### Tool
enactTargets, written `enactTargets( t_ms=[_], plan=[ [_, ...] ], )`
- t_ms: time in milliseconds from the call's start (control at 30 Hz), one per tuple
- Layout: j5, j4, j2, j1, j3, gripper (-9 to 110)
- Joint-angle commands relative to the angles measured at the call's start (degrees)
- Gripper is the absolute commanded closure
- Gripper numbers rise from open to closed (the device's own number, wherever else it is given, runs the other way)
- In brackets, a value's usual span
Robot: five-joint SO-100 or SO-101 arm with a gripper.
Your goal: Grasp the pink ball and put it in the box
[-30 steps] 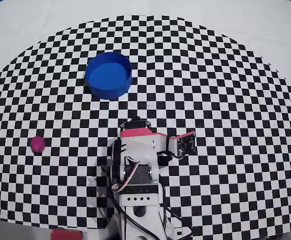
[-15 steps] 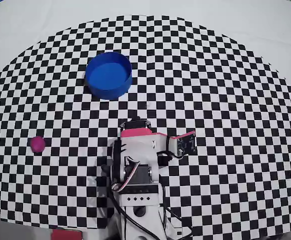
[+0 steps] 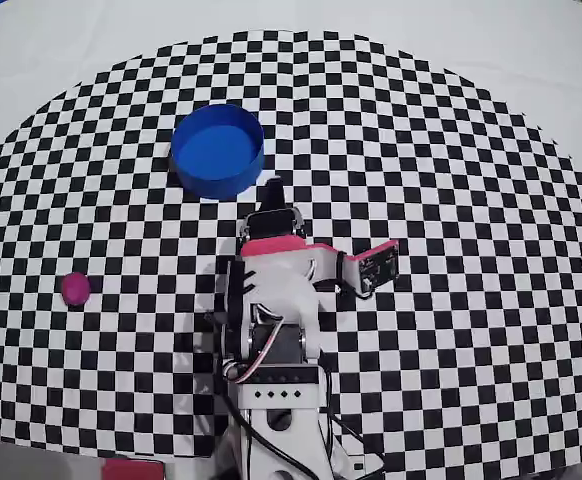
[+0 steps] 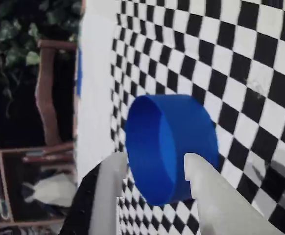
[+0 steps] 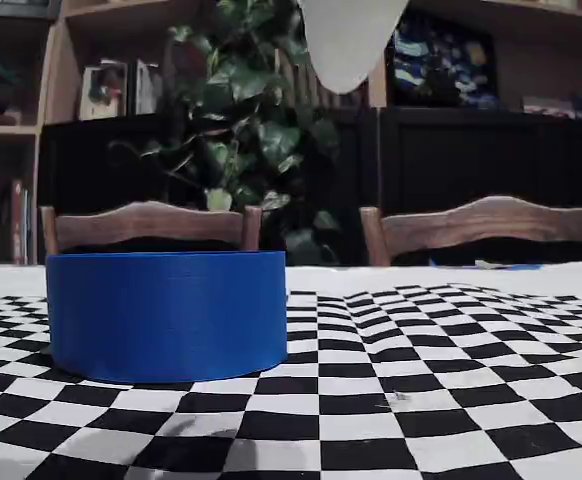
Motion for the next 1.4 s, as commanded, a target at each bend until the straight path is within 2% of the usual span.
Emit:
enactTargets(
  t_ms=[0,167,333,433,633,733,1367],
  plan=[
    [-8.7,-5.7,-0.2,0.1,-0.9,80],
    [-33.3,-14.9,-0.1,1.4,4.2,79],
    [-53.6,-19.2,-0.1,1.1,4.2,79],
    [-63.6,-20.3,0.0,1.2,4.2,77],
    [-76.3,-22.8,0.0,0.5,4.2,77],
    [-78.7,-23.1,0.1,0.4,4.2,77],
    [-78.8,-23.9,-0.6,-0.2,4.3,77]
  ],
)
